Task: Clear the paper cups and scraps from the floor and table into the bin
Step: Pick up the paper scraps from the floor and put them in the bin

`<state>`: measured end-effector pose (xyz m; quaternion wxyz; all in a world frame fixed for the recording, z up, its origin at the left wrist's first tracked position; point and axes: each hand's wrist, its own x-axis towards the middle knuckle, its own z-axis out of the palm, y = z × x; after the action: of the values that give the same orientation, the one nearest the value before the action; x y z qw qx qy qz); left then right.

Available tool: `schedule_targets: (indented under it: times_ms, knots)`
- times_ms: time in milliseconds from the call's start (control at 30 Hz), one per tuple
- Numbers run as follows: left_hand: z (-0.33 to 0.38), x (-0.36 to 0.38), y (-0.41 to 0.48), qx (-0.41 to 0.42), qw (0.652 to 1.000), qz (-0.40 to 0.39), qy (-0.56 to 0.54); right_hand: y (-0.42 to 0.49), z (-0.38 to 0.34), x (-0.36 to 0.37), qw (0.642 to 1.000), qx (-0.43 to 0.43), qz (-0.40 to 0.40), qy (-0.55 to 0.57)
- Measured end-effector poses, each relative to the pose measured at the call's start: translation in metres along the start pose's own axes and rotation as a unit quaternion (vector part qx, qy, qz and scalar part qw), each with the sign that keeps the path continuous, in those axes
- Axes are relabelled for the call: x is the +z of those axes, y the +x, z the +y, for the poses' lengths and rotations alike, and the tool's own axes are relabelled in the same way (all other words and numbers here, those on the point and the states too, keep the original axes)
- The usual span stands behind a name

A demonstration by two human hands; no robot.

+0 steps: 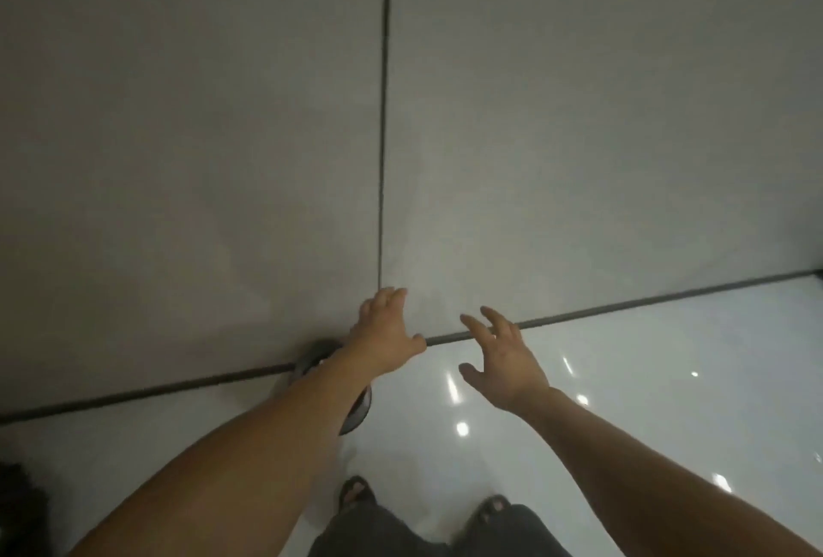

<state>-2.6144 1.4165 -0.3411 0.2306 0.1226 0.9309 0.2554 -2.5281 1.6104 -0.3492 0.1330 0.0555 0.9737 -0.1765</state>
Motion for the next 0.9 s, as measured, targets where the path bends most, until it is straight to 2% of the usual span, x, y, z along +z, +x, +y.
schedule_targets:
  times_ms: [233, 467, 667, 900]
  knots:
    - [0.175, 0.068, -0.017, 0.163, 0.978, -0.064, 0.115, -0.132, 0.124, -0.036, 0.979, 0.173, 0.091, 0.057]
    - [0.353, 0.202, -0.092, 0.321, 0.919, -0.12, 0.193, -0.298, 0.26, -0.055, 0.928, 0.312, 0.182, 0.093]
    - [0.469, 0.304, -0.151, 0.403, 0.873, -0.174, 0.211, -0.419, 0.35, -0.064, 0.874, 0.415, 0.223, 0.118]
    - [0.594, 0.411, -0.173, 0.468, 0.826, -0.218, 0.227, -0.499, 0.454, -0.069, 0.805, 0.52, 0.245, 0.145]
